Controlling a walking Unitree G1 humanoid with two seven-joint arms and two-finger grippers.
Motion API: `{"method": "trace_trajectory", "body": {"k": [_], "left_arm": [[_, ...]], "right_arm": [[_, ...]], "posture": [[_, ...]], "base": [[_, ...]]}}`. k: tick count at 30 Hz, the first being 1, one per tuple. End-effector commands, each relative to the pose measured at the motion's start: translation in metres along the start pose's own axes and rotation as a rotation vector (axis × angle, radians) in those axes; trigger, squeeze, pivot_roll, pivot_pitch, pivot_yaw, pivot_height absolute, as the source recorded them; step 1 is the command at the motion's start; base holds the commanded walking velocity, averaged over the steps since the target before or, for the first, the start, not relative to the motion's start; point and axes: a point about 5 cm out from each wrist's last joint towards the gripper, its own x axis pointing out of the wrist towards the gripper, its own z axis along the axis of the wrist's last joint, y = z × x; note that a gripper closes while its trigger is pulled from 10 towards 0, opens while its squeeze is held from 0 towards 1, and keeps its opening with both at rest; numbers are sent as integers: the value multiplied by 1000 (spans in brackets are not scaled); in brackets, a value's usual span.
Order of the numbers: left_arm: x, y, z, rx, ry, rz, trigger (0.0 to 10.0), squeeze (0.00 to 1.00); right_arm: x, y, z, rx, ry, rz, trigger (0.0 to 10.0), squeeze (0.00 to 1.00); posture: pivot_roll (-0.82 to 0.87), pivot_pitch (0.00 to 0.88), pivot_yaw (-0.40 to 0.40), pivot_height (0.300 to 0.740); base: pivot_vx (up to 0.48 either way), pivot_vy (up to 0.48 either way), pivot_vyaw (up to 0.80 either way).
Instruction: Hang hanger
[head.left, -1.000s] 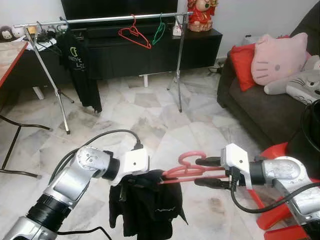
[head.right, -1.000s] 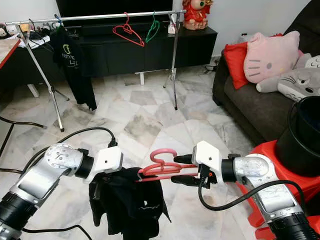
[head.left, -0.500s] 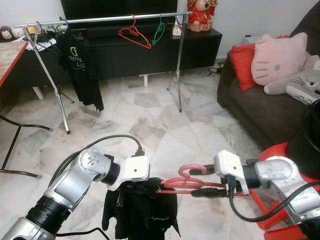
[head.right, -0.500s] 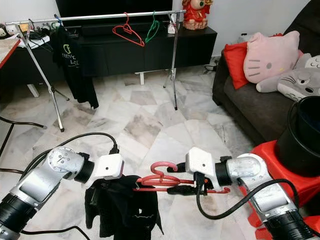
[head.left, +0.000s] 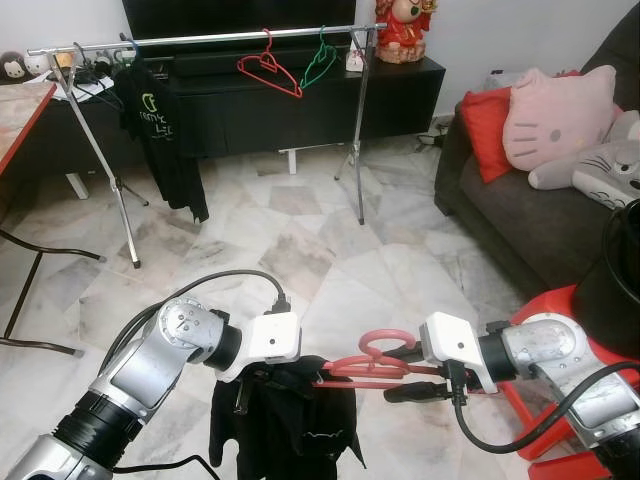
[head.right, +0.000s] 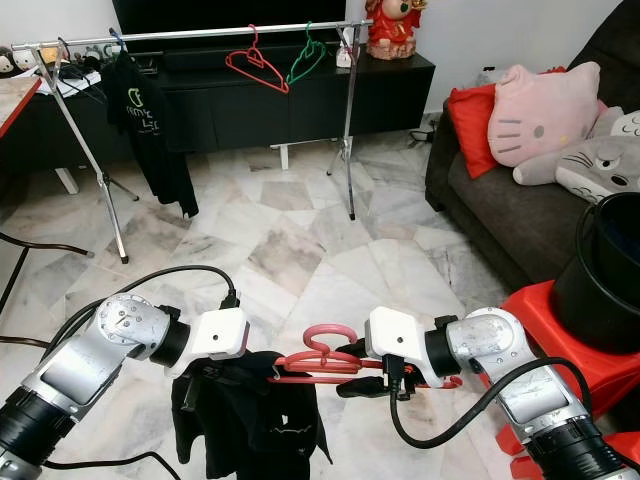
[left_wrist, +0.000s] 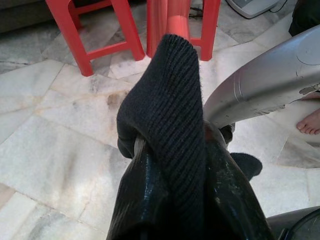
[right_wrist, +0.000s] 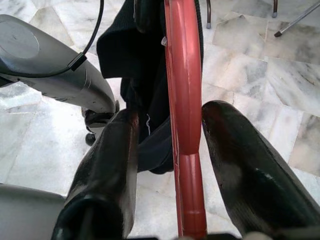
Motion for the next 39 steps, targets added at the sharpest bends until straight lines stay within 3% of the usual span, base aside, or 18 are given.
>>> {"method": "trace_trajectory", "body": {"k": [1, 38, 39], "left_arm": [[0, 2, 11, 53, -25, 1, 10000, 0], [1, 8, 20, 60, -62, 23, 10000, 0], [1, 7, 20, 56, -70, 16, 10000, 278]], "right_arm": [[-2, -1, 1, -15, 12, 1, 0, 0], [11, -5, 0, -8, 0, -48, 0, 0], [12, -5, 1, -9, -3, -49, 0, 0]], "posture": [[-57, 0, -32, 740], [-53, 0, -30, 740], [-53, 0, -28, 740]], "base": [[0, 0, 0], [0, 0, 0], [0, 0, 0]]}}
